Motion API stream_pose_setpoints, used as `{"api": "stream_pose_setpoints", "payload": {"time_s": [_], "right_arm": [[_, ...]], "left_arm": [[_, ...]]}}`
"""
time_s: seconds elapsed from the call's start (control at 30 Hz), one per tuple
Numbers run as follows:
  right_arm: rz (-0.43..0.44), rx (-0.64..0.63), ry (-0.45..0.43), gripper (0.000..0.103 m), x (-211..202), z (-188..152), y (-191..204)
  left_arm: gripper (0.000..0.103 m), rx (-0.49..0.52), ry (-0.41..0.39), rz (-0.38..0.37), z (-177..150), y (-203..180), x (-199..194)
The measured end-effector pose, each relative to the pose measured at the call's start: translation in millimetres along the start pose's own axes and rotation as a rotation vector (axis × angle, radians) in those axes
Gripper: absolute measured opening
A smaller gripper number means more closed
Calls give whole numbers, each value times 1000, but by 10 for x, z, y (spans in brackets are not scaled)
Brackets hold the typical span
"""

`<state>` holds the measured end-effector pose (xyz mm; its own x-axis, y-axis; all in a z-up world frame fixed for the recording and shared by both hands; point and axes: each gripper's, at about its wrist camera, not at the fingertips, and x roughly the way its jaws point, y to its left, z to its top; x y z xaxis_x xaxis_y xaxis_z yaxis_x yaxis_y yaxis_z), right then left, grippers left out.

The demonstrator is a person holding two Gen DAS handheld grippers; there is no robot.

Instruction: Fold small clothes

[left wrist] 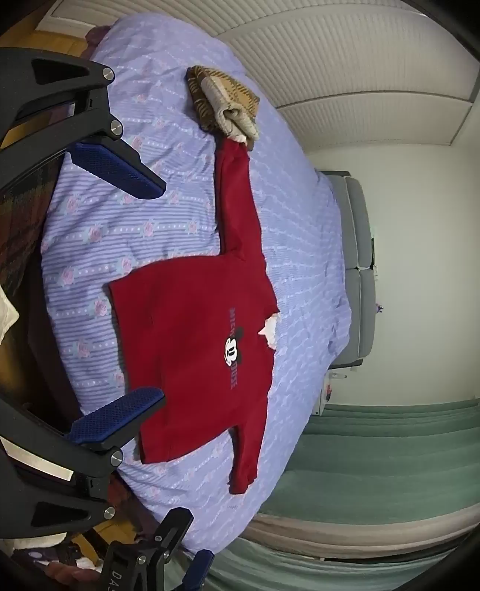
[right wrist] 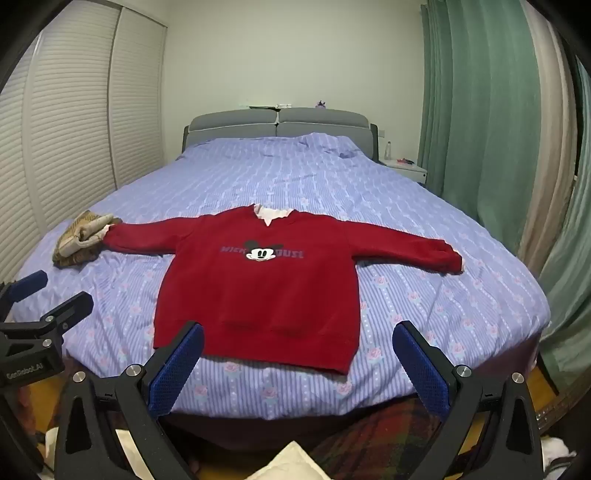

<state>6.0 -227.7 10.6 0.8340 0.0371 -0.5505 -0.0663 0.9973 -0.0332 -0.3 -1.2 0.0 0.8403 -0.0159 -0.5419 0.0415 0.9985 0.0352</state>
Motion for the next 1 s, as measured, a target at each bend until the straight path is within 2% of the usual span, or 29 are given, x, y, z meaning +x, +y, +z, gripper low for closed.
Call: {"api": "stream_pose_setpoints", "payload": {"time_s": [0.1, 0.17, 0.37, 1.0], "right_arm": [[-3, -1, 5, 102, -12, -3, 2], [-4, 1, 4, 103, -16, -2, 0], [-5, 11, 6, 102, 80, 33, 8], [1, 10, -12, 102, -13, 11, -9]], "left_arm": [[103, 2, 17, 17, 25, -67, 24], [103, -15, 10, -14, 22, 6, 21], [103, -8, -21, -28, 7, -7, -35], [103, -10, -46, -28, 17, 22, -71]]}}
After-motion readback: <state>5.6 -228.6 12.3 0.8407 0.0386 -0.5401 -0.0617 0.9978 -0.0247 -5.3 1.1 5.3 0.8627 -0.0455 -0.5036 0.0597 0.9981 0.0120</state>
